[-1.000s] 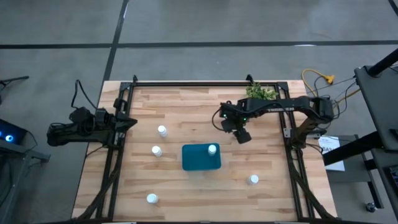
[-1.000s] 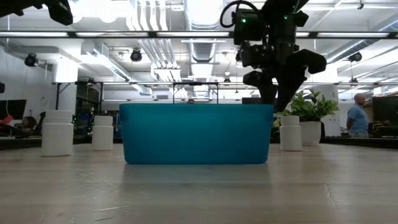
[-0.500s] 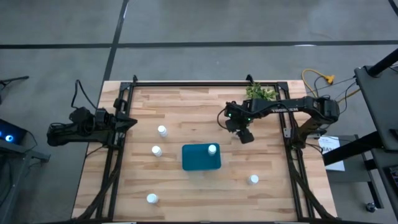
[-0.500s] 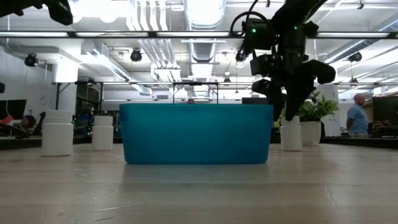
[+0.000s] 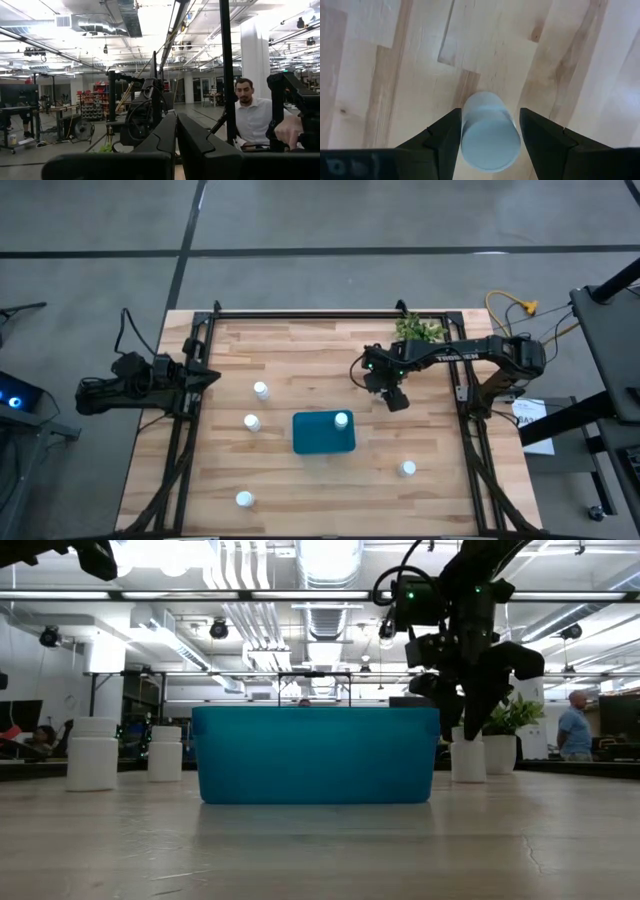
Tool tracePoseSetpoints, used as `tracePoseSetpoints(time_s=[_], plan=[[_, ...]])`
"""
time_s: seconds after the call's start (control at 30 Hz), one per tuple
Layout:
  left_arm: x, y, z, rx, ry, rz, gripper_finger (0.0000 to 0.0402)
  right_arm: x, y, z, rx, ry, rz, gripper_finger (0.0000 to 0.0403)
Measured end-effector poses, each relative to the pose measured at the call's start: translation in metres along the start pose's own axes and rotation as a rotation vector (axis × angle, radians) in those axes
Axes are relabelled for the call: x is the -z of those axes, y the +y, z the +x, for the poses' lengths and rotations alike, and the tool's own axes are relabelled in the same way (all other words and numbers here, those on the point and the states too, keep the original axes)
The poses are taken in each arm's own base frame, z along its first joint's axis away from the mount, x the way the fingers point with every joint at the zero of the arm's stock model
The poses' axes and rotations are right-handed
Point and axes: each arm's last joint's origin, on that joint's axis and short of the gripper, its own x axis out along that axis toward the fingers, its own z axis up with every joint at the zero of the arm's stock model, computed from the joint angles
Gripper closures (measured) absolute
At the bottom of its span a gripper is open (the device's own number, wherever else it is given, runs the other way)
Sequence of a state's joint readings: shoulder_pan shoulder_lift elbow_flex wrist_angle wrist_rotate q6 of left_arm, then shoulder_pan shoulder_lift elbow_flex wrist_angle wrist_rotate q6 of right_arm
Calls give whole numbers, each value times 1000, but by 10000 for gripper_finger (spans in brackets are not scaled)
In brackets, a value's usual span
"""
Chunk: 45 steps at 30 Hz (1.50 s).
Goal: Pick and place pill bottles into a basket
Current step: Put the medicine bottle into the blue bin
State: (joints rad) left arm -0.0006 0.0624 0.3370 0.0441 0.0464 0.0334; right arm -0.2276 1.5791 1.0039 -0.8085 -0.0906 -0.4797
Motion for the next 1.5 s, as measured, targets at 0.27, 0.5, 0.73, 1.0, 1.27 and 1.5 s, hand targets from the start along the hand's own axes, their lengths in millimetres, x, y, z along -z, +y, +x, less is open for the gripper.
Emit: tracePoseSetpoints(time_s=[0.27,0.5,0.73,1.0,1.27,1.5], plan=[[0,0,0,0,0,0,402,2,1,1,-8,17,7,211],[0,0,0,0,0,0,402,4,2,2,-14,27,12,248],[0,0,0,0,0,0,402,4,2,2,-13,30,12,255],[0,0,0,0,0,0,402,-4,-1,-12,-7,30,34,255],[0,0,0,0,0,0,402,-24,3,-37,4,-23,-2,255],[0,0,0,0,0,0,402,-49,27,-60,5,-81,-80,255]])
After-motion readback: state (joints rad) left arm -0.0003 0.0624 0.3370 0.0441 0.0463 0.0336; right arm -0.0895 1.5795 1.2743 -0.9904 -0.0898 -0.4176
